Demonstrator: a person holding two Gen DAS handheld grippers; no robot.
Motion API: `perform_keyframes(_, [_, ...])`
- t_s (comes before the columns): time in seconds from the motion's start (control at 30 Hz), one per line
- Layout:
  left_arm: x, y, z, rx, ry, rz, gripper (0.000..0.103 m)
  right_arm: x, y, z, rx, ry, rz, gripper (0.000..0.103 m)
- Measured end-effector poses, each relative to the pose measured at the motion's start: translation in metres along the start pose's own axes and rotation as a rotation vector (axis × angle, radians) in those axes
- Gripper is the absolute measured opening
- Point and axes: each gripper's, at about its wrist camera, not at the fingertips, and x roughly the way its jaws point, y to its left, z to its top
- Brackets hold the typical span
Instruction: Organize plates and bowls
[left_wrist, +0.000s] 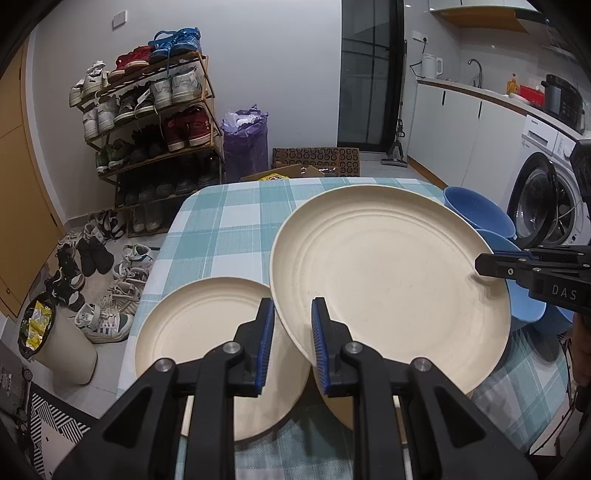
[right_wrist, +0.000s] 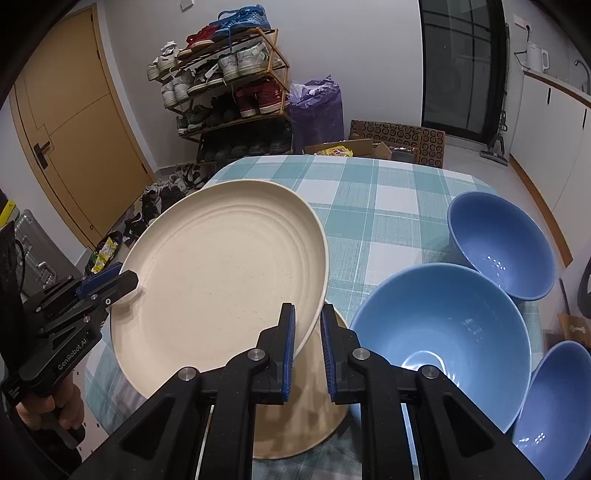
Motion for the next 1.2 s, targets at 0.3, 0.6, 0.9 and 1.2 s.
perform_keyframes(0.3, [0.002, 0.000, -0.015, -0.006, 0.016, -0.009, 0.018, 0.003, 0.003, -0.019, 0.008, 0.004, 0.002, 0.014])
perform_keyframes(0.6, [0.005, -0.001, -0.029, -0.002, 0.035, -0.010, 0.018, 0.007, 0.003, -0.038, 0.027, 0.003, 0.006, 0.014])
perform_keyframes(0.9, [0.013, -0.001, -0.040, 0.000, 0.054, -0.023, 0.018, 0.008, 0.006, -0.048, 0.009, -0.006, -0.022, 0.014])
perform_keyframes(1.2, [0.020, 0.000, -0.052, 0.004, 0.066, -0.018, 0.018, 0.018, 0.009, -0.066, 0.010, 0.003, -0.043, 0.015])
